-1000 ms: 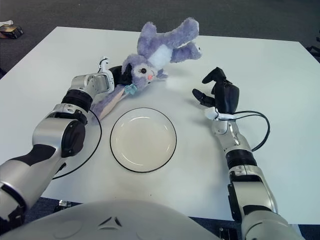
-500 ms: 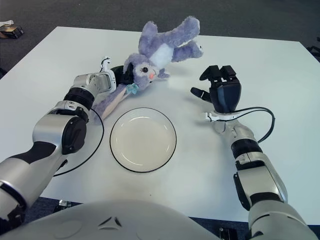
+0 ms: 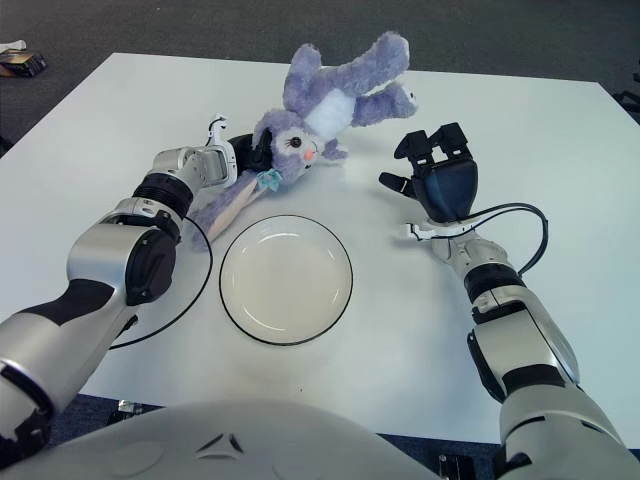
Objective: Put the doll into the plate.
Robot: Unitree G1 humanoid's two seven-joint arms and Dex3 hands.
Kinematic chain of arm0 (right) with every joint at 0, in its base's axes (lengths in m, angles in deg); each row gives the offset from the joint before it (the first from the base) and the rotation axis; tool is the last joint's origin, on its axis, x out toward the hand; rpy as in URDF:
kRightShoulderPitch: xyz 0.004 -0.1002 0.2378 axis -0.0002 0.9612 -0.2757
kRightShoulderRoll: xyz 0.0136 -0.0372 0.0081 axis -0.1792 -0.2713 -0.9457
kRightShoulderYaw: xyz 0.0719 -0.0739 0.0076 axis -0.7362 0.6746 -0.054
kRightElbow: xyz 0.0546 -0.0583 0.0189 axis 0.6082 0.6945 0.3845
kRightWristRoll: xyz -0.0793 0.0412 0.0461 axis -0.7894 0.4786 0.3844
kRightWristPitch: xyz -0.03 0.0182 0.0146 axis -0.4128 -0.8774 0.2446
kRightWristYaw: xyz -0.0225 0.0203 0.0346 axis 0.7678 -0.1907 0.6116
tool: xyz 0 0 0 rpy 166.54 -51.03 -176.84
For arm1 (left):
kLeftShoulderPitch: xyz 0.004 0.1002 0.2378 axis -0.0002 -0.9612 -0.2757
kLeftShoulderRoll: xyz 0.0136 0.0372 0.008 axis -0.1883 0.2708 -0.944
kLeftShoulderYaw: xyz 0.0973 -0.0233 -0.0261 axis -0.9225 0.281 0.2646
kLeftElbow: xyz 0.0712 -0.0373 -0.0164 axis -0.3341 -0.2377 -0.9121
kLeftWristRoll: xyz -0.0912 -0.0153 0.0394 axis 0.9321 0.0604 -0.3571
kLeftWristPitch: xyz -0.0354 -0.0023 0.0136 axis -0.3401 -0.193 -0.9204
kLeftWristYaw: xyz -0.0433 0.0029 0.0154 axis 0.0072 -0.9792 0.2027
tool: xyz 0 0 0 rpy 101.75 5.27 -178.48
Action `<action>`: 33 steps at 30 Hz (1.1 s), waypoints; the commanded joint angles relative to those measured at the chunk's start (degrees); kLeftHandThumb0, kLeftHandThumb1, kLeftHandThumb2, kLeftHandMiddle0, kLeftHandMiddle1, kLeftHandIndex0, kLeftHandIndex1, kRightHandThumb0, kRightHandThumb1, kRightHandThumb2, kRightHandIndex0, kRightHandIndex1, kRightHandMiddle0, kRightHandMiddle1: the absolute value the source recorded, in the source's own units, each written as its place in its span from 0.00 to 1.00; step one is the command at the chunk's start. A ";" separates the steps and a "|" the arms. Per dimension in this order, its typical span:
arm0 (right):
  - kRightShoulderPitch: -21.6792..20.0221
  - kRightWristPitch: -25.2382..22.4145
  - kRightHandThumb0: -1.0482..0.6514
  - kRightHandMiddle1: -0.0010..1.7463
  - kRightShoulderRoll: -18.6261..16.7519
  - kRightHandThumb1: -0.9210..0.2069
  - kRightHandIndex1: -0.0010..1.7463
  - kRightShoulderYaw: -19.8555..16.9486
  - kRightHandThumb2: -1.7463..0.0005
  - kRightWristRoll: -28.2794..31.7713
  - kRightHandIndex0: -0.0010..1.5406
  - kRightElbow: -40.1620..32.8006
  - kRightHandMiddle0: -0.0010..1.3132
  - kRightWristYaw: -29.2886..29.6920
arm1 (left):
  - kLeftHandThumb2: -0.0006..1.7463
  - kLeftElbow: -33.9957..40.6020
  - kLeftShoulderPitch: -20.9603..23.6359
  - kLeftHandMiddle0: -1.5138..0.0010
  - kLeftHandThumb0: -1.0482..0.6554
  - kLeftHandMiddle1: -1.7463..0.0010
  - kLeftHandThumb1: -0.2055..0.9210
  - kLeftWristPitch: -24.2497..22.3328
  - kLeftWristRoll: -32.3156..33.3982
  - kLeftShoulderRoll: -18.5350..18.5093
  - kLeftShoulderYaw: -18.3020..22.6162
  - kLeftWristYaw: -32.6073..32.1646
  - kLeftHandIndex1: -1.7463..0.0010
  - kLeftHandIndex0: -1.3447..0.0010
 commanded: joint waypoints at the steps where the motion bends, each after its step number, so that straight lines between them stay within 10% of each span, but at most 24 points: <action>1: 0.51 -0.50 0.51 1.00 -0.12 0.07 0.84 0.83 0.66 1.12 0.14 1.42 0.19 -0.70 | 0.94 -1.88 -0.85 0.37 0.62 0.12 0.16 -0.96 -1.58 0.06 -0.79 -0.44 0.00 0.53; 24: -2.20 -4.55 0.41 0.98 -2.02 0.04 0.76 3.66 0.69 1.33 0.04 1.53 0.19 1.49 | 0.87 0.50 1.81 0.41 0.62 0.14 0.25 -5.94 -0.24 -0.95 0.20 2.22 0.00 0.59; 28: -3.39 -7.56 0.30 0.81 -2.49 0.27 0.67 4.87 0.57 -0.01 0.03 1.90 0.04 4.97 | 0.86 0.71 2.75 0.42 0.62 0.13 0.27 -7.89 0.68 -0.83 1.49 0.81 0.00 0.60; 33: -5.65 -11.65 0.27 0.75 -2.97 0.32 0.62 6.48 0.53 -1.66 0.02 3.57 0.01 9.48 | 0.86 1.05 3.45 0.44 0.61 0.10 0.28 -9.32 2.03 -0.45 3.49 -1.71 0.00 0.61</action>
